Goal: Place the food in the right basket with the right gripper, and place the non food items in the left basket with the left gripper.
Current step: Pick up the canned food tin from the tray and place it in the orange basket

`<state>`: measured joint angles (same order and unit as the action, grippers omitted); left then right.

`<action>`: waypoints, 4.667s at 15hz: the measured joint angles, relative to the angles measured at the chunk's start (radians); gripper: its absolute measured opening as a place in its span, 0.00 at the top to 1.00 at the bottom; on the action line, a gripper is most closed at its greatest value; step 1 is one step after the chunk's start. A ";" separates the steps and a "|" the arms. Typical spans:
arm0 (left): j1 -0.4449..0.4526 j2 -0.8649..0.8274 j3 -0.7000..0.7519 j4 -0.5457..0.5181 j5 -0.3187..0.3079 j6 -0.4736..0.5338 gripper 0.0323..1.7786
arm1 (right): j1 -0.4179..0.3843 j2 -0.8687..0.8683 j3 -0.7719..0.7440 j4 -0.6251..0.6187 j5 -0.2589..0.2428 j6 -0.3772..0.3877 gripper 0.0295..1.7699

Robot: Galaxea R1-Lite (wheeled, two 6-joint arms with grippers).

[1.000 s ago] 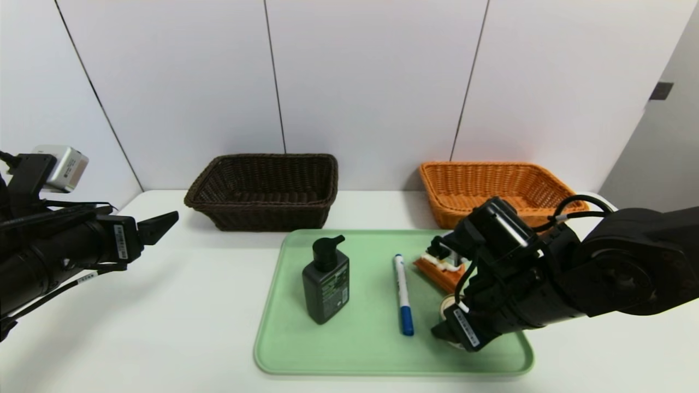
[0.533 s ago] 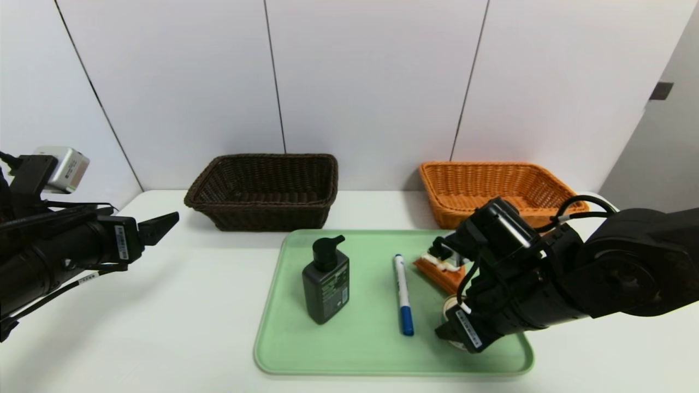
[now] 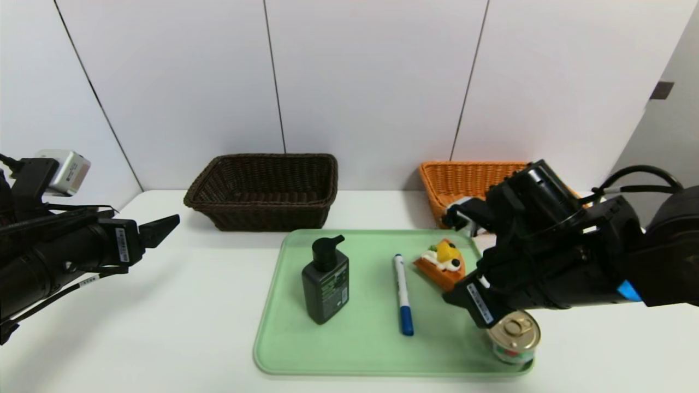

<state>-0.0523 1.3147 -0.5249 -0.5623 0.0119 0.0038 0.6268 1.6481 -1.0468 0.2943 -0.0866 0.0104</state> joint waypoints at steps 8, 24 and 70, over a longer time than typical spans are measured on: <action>0.000 0.000 0.000 0.000 0.000 -0.005 0.05 | -0.023 -0.079 -0.007 -0.079 -0.004 0.010 0.99; 0.000 -0.015 0.020 0.000 0.000 -0.003 0.05 | -0.010 -0.145 0.205 -0.074 -0.149 0.011 0.20; 0.002 -0.007 0.047 0.000 -0.003 -0.011 0.05 | 0.013 0.046 0.025 0.144 -0.173 0.068 0.38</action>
<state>-0.0504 1.3081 -0.4781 -0.5623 0.0091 -0.0077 0.6394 1.6943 -1.0221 0.4381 -0.2591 0.0783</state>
